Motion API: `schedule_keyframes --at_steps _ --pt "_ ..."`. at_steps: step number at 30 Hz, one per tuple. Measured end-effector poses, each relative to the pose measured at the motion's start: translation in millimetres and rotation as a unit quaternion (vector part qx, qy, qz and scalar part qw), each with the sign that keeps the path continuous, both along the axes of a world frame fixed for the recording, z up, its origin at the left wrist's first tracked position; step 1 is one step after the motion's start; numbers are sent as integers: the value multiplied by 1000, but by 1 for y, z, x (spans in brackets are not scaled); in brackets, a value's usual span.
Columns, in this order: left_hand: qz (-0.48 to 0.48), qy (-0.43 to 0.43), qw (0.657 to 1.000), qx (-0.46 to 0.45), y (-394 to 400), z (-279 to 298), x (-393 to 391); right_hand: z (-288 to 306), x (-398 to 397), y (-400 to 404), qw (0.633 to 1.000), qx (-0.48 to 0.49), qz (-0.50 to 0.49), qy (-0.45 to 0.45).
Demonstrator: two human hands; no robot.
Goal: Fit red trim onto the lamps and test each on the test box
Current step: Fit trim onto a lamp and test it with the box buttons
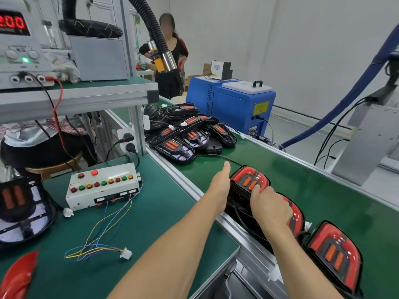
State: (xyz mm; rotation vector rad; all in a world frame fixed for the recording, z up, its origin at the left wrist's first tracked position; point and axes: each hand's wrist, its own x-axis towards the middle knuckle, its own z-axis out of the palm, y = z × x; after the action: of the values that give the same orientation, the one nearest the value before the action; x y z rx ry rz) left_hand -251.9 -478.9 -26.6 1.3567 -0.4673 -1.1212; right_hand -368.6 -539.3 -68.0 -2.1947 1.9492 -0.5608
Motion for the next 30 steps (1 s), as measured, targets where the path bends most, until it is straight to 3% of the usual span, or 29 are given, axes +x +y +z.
schedule_keyframes --at_steps 8,13,16,19,22,27,30 --pt "-60 -37 997 -12 26 -2 -3 -4 -14 1 1000 12 -4 -10" --pt "-39 -47 998 -28 42 -2 0 5 -19 7 999 16 -8 -32" --pt "-19 -52 998 -39 58 -3 16 14 -17 25 995 -42 -8 -94" --pt "26 -35 998 -53 82 -4 35 22 9 70 972 -90 91 -199" --pt "94 -45 993 -58 116 -5 52 16 54 120 940 -28 215 -264" --pt "212 -194 958 -10 220 -8 75 -4 108 203 872 80 390 -284" --pt "231 -259 938 18 306 -3 76 -17 117 248 831 117 458 -293"
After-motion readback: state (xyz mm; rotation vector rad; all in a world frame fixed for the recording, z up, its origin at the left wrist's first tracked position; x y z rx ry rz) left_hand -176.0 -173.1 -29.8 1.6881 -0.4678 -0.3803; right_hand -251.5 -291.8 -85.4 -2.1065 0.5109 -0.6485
